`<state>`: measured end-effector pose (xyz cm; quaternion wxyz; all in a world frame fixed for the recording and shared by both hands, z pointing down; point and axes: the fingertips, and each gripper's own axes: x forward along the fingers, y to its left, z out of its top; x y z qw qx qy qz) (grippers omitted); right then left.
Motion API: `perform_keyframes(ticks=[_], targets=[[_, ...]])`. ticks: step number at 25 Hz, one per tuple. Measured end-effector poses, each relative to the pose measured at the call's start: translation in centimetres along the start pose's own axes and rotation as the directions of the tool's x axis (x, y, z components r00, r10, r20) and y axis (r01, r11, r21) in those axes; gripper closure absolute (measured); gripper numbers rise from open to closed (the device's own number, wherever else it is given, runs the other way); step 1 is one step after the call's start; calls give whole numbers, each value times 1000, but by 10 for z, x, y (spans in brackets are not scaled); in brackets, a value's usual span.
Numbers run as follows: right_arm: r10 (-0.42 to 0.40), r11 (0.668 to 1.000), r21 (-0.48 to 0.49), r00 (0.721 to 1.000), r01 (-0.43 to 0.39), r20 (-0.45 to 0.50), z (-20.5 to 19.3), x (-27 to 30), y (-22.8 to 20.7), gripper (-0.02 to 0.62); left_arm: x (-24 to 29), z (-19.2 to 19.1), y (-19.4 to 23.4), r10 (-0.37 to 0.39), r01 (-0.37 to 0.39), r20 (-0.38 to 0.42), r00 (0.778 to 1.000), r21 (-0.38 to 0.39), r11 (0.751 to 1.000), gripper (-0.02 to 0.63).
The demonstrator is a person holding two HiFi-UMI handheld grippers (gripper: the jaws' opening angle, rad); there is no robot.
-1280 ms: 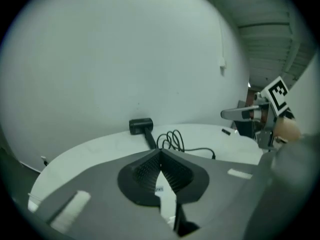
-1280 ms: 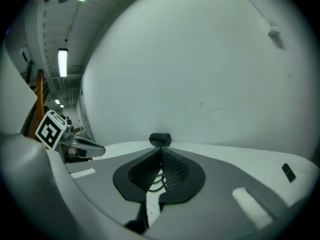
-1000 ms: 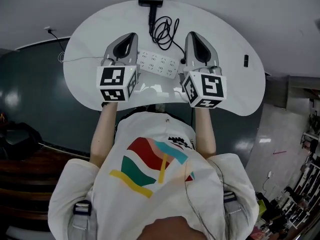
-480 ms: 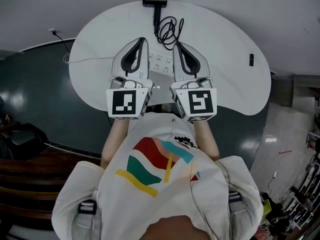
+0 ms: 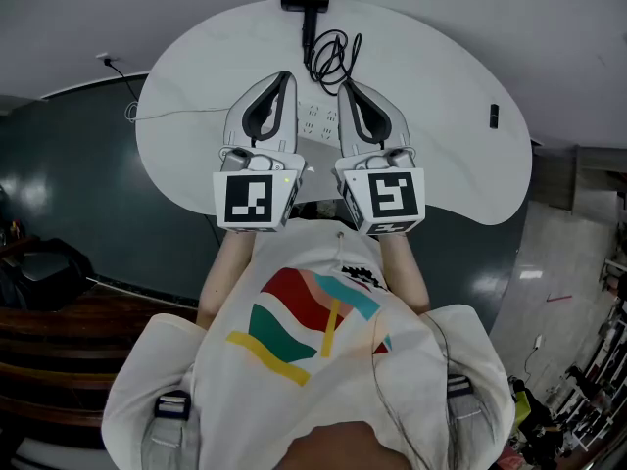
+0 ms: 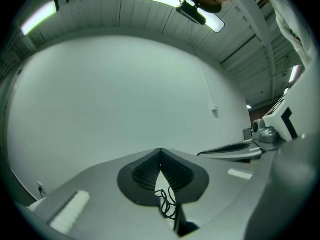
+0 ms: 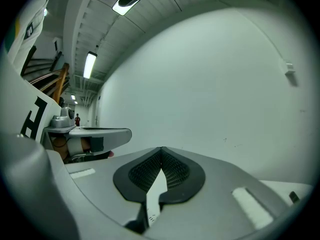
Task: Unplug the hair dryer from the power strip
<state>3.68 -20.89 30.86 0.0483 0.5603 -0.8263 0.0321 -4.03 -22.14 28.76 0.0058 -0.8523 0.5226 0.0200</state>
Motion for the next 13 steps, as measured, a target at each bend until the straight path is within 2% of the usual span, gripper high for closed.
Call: perform_keyframes(ticks=[6, 13], targets=[[3, 1000, -8, 1000, -3, -11, -3, -3, 3, 584, -7, -1, 12, 30, -30, 6, 1000, 8, 1000, 606], [-18, 1000, -7, 1000, 18, -18, -3, -9, 0, 584, -13, -9, 7, 26, -26, -21, 999, 7, 1000, 606]])
